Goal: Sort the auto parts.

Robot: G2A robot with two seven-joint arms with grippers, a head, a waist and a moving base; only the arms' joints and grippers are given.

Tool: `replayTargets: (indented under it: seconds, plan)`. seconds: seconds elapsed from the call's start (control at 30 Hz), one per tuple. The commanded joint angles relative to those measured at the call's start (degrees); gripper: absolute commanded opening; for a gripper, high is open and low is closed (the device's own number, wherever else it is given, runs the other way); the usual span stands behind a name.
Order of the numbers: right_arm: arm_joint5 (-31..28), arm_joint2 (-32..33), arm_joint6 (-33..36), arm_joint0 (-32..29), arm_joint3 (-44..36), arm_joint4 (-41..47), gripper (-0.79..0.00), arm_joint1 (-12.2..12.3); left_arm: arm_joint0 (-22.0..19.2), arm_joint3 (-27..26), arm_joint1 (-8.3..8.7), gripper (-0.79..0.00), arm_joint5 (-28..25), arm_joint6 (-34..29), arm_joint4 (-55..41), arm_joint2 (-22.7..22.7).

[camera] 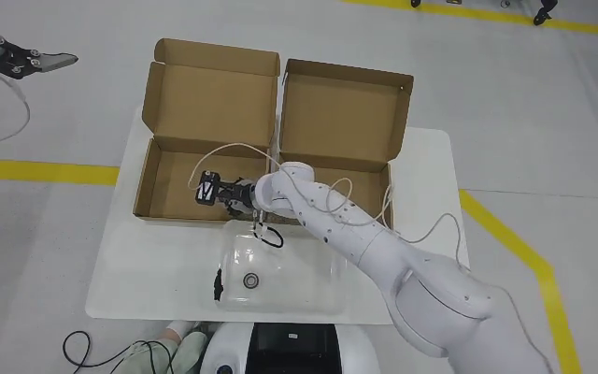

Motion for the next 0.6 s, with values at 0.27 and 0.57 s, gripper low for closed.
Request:
replayTargets:
  seconds: [0.27, 0.57]
  plan:
    - [0.1, 0.6, -2.4, 2.2, 5.4, -1.0, -0.785, -3.0, 0.0, 0.0, 0.00, 0.000, 0.0, 0.0, 0.0, 0.0]
    - [0.6, 1.1, -2.3, 2.5, 10.1, -0.9, -0.591, -5.4, 0.0, 0.0, 0.00, 0.000, 0.0, 0.0, 0.0, 0.0]
